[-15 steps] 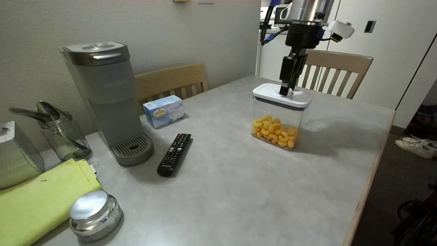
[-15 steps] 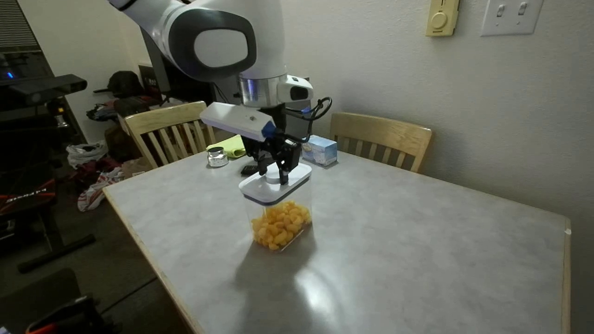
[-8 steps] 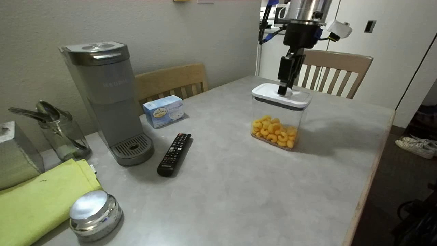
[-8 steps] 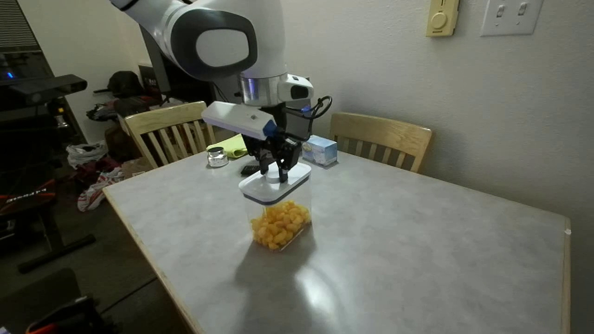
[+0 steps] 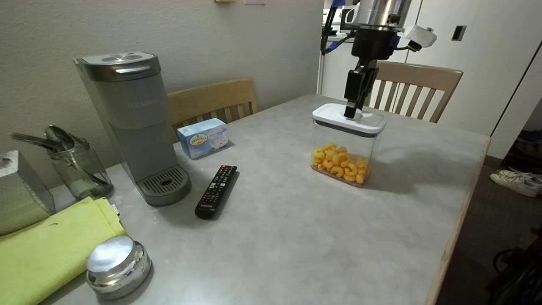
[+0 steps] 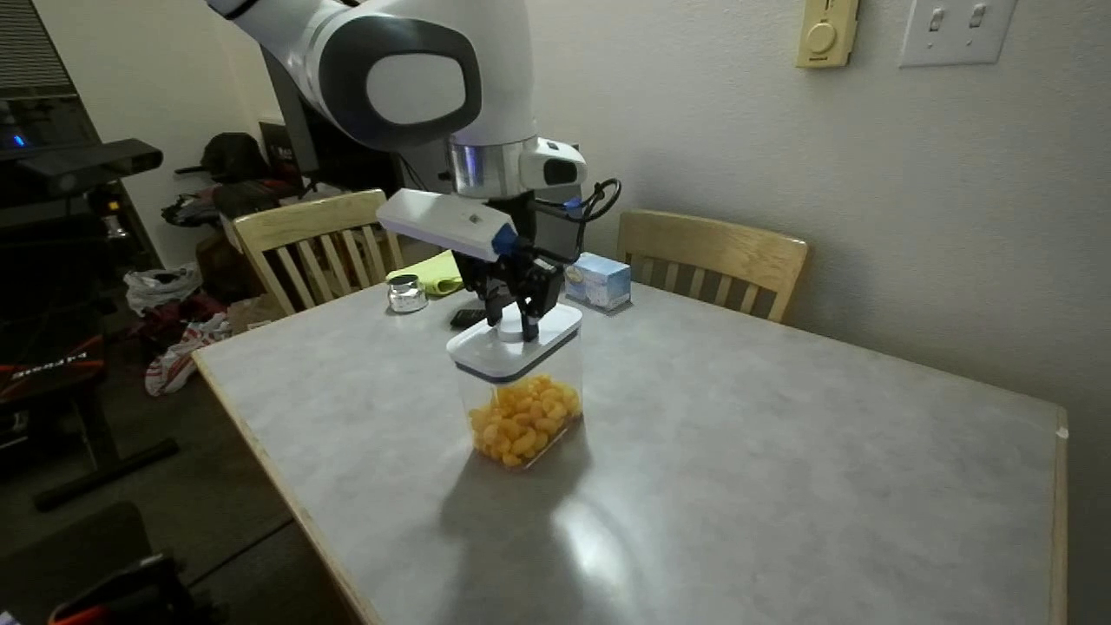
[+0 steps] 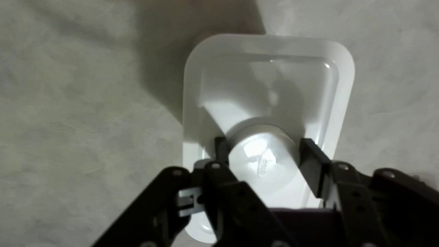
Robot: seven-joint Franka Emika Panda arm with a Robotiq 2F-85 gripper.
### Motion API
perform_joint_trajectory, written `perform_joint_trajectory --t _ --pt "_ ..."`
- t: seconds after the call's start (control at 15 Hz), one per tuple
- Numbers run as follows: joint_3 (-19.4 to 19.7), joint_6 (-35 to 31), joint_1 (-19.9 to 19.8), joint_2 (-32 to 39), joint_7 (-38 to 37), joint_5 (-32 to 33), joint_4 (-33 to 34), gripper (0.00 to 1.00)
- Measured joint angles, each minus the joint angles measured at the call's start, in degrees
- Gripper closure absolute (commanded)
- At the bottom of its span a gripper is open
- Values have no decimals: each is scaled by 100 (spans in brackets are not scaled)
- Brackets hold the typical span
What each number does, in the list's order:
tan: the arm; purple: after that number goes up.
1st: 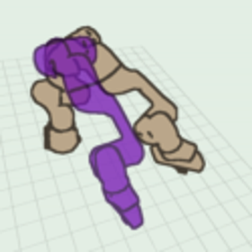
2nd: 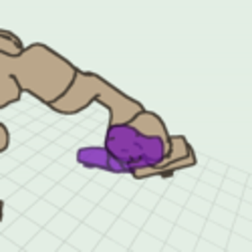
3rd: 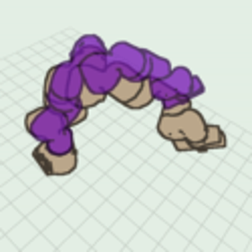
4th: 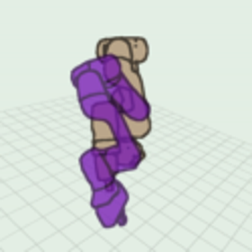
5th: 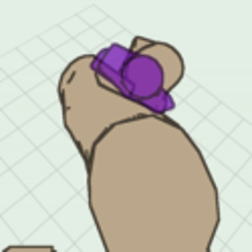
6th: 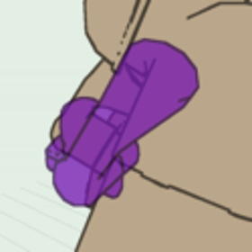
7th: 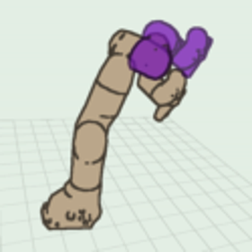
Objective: Pick up the white lid and put it on the table. Pick up the white lid and put it back on the container.
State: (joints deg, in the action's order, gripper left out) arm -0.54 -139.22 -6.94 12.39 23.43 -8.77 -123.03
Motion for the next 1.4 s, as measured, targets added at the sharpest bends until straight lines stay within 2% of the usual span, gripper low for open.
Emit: perform_joint_trajectory --t 1.4 --pt "-7 -2 69 -330 3 0 331 71"
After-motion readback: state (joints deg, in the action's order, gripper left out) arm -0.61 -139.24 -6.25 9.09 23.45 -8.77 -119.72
